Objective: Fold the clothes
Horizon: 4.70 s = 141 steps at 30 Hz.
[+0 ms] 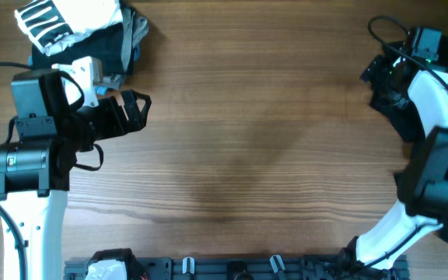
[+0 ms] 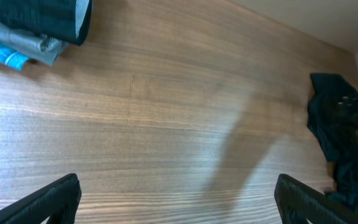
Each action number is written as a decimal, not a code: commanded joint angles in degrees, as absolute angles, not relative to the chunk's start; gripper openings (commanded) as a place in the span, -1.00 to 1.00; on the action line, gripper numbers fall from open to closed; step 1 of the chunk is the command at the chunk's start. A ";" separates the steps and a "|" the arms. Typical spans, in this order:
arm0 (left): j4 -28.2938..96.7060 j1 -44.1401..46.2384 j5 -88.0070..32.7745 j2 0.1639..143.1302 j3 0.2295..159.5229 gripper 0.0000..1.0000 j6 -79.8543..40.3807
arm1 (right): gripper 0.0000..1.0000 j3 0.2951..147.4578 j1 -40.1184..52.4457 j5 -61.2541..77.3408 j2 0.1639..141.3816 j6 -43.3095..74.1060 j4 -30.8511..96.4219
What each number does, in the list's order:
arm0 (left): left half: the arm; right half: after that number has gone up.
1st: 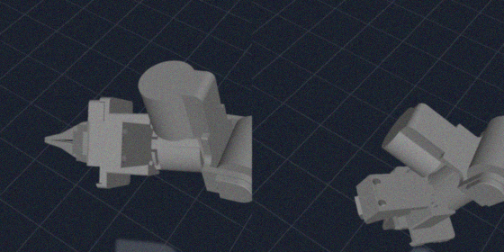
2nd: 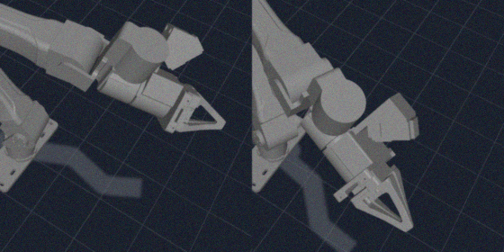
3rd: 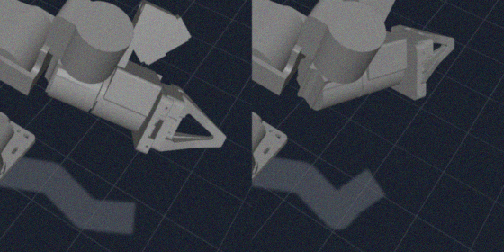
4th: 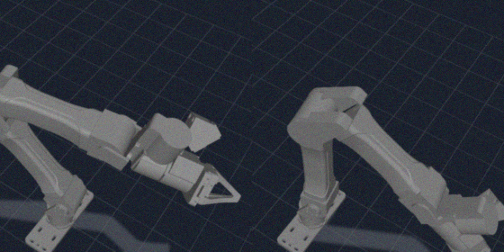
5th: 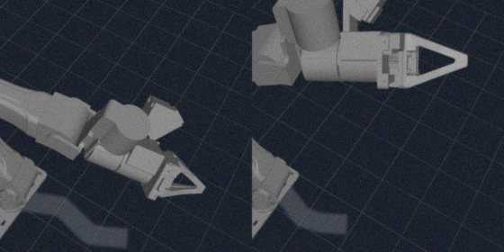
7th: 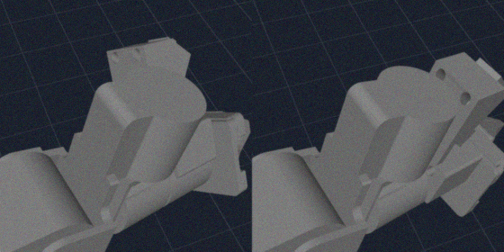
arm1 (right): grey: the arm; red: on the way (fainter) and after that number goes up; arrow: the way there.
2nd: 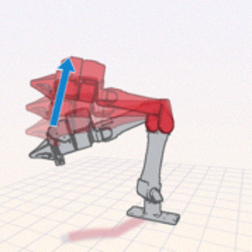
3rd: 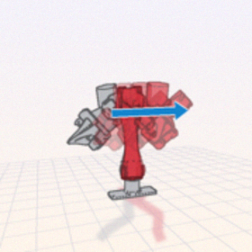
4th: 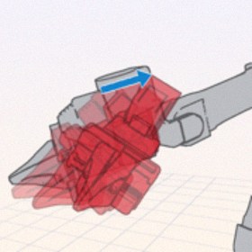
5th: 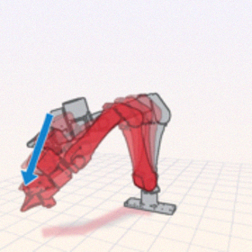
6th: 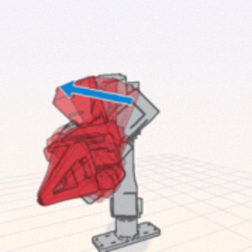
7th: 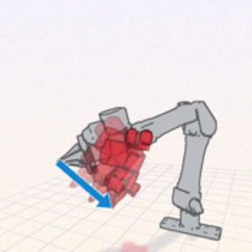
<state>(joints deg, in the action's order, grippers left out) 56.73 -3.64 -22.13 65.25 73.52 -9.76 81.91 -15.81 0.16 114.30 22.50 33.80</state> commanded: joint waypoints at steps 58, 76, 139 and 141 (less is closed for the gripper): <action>29.58 23.42 -15.99 118.65 74.48 -0.03 8.58 | 0.40 92.14 5.98 6.46 93.43 24.18 65.56; 46.46 -2.31 -8.12 109.19 74.48 -0.64 0.25 | 0.24 72.29 -0.89 -7.97 94.63 37.47 60.12; 51.75 41.58 -24.64 113.80 65.58 -0.84 2.52 | 0.49 105.65 -24.60 19.05 92.99 9.06 86.85; 57.41 42.17 -24.60 113.69 65.58 -0.92 2.59 | 0.47 105.65 -24.60 19.05 92.99 9.15 86.76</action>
<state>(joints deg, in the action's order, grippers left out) 52.53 40.99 -24.84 112.29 66.41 2.98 105.47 -24.73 20.25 92.99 8.21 87.11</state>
